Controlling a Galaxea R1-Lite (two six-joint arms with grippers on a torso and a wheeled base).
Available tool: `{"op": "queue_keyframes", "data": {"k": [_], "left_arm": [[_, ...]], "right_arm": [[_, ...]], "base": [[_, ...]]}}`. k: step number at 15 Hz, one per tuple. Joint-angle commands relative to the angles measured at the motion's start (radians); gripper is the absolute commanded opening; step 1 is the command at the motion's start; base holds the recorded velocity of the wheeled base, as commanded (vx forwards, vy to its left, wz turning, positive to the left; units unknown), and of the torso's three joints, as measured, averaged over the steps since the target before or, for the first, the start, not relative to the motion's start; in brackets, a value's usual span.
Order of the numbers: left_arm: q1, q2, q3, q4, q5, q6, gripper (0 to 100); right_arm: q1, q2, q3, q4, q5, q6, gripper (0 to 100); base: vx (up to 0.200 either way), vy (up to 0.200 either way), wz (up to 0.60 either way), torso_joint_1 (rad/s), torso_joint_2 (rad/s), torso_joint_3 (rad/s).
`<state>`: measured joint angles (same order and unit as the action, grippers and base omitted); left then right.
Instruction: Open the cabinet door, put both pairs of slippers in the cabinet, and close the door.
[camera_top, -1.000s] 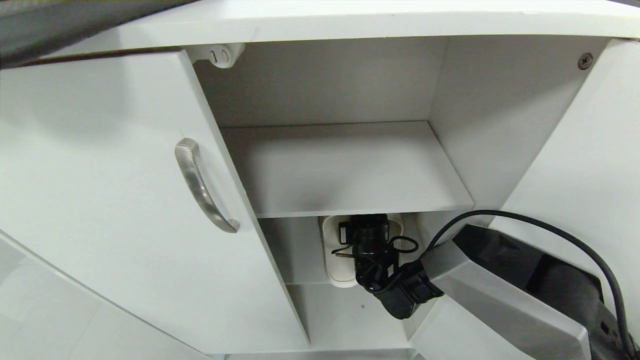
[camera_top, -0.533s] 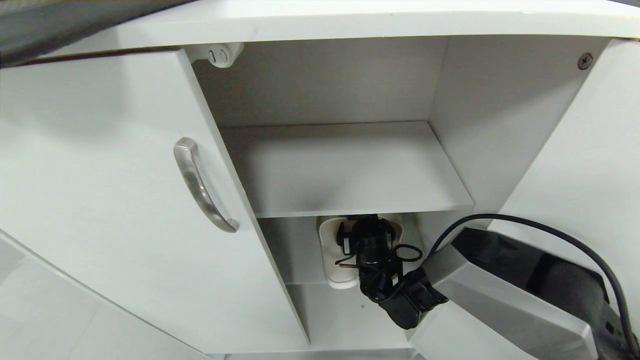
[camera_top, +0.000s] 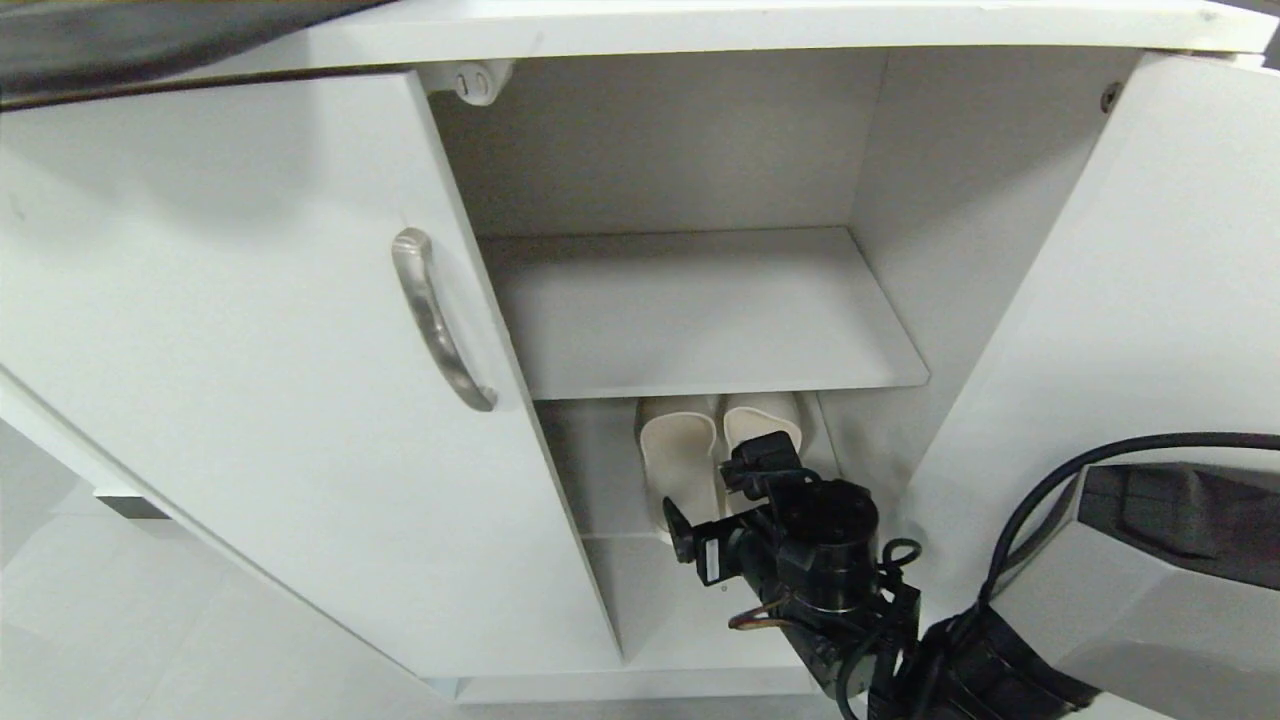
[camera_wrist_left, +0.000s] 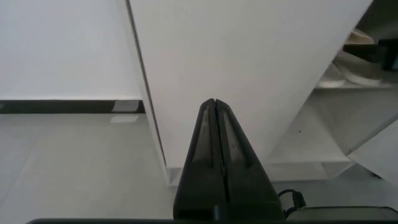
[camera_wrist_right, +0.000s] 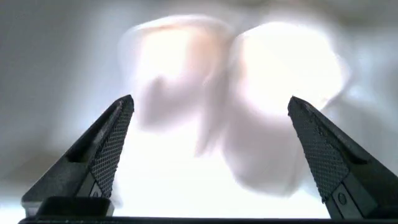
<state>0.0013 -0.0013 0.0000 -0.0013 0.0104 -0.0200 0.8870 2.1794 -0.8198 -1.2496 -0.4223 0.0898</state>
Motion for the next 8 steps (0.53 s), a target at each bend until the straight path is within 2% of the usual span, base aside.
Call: {"op": "queue_keyframes", "data": {"k": [1, 4, 7, 8], "left_arm": [[-0.001, 0.001, 0.000, 0.000, 0.000, 0.000, 0], [0.000, 0.001, 0.000, 0.000, 0.000, 0.000, 0], [0.000, 0.001, 0.000, 0.000, -0.001, 0.002, 0], [0.000, 0.001, 0.000, 0.000, -0.003, 0.003, 0]], "right_arm": [[-0.019, -0.062, 0.154, -0.076, 0.146, 0.007, 100], [-0.014, -0.067, 0.194, -0.091, 0.201, 0.011, 100], [0.010, -0.130, 0.272, -0.139, 0.353, 0.084, 100], [0.010, -0.139, 0.280, -0.139, 0.369, 0.091, 100]], "base": [[-0.200, 0.000, 0.00, -0.002, 0.00, 0.007], [-0.200, 0.000, 0.00, 0.002, 0.00, 0.002], [-0.200, 0.000, 0.00, 0.004, 0.01, 0.002], [0.000, 0.000, 0.00, 0.000, 0.00, 0.000]]}}
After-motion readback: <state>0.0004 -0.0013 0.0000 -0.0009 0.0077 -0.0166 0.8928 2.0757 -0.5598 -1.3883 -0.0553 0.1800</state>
